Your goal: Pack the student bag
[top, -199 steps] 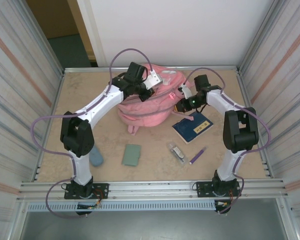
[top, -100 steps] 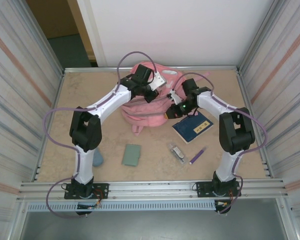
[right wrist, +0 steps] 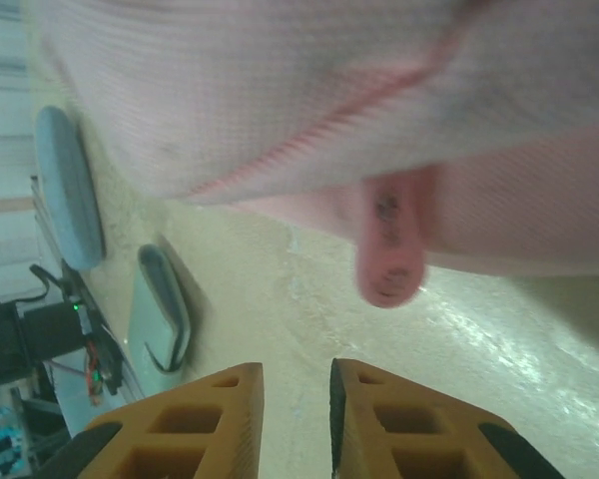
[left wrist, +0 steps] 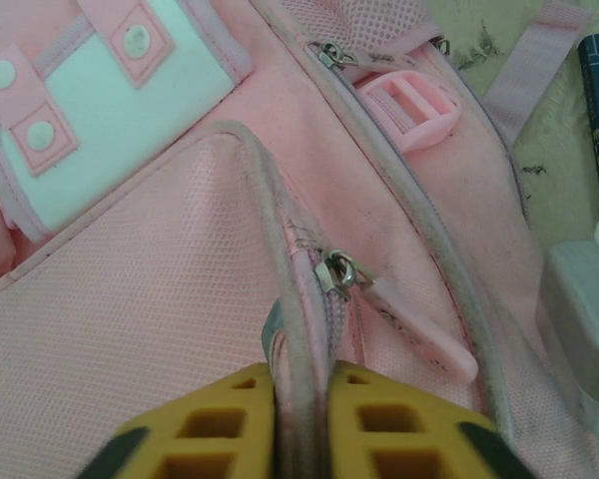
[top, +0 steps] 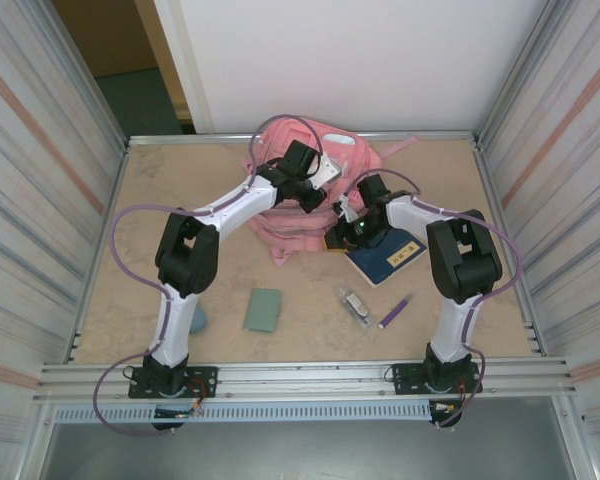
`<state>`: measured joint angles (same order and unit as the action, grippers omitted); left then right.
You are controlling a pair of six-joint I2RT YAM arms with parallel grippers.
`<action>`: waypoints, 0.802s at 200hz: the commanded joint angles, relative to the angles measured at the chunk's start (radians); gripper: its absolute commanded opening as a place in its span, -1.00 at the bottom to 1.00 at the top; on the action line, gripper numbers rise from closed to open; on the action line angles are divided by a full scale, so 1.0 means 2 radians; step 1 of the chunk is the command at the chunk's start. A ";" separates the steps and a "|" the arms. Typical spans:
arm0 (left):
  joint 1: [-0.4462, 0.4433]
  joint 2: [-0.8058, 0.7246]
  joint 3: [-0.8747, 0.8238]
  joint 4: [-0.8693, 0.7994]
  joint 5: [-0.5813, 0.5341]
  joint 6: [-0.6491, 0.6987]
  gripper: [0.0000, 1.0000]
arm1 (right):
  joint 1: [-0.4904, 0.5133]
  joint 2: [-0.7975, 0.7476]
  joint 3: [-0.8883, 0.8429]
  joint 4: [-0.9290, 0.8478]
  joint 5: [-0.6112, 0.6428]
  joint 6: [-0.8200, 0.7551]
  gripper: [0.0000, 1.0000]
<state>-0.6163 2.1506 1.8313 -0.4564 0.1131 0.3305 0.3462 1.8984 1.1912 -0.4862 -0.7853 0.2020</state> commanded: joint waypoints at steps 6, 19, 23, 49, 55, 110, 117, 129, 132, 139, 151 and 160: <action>0.005 -0.025 -0.006 -0.014 0.037 -0.026 -0.01 | -0.013 -0.012 -0.029 0.030 0.001 0.047 -0.45; 0.005 -0.055 -0.005 -0.042 0.055 -0.044 0.25 | -0.019 -0.038 -0.046 0.042 0.031 0.067 -0.34; 0.005 -0.063 -0.006 -0.048 0.059 -0.052 0.28 | -0.022 -0.048 -0.054 0.047 0.039 0.073 -0.30; 0.004 -0.110 -0.032 -0.047 0.063 -0.124 0.35 | -0.031 -0.108 -0.089 0.077 0.088 0.086 -0.22; 0.004 -0.118 -0.039 -0.052 0.071 -0.125 0.38 | -0.030 -0.117 -0.093 0.083 0.094 0.082 -0.21; 0.004 -0.191 -0.158 -0.070 0.075 -0.109 0.42 | 0.035 -0.091 -0.038 0.057 0.177 0.017 -0.18; 0.004 -0.200 -0.172 -0.069 0.082 -0.114 0.42 | 0.043 -0.084 -0.031 0.056 0.189 0.012 -0.18; 0.005 -0.215 -0.195 -0.064 0.081 -0.130 0.42 | 0.052 -0.074 -0.025 0.060 0.214 0.005 -0.18; 0.006 -0.219 -0.201 -0.063 0.080 -0.135 0.42 | 0.055 -0.073 -0.024 0.061 0.220 0.003 -0.18; 0.008 -0.227 -0.213 -0.061 0.080 -0.143 0.41 | 0.058 -0.069 -0.023 0.063 0.238 -0.004 -0.18; 0.013 -0.238 -0.231 -0.059 0.079 -0.156 0.40 | 0.060 -0.064 -0.021 0.065 0.252 -0.014 -0.18; 0.018 -0.248 -0.245 -0.060 0.073 -0.175 0.39 | 0.060 -0.060 -0.017 0.063 0.259 -0.020 -0.18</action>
<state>-0.6060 1.7424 1.3956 -0.5610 0.2485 0.0738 0.4702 1.7473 1.1259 -0.3408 -0.3847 0.2295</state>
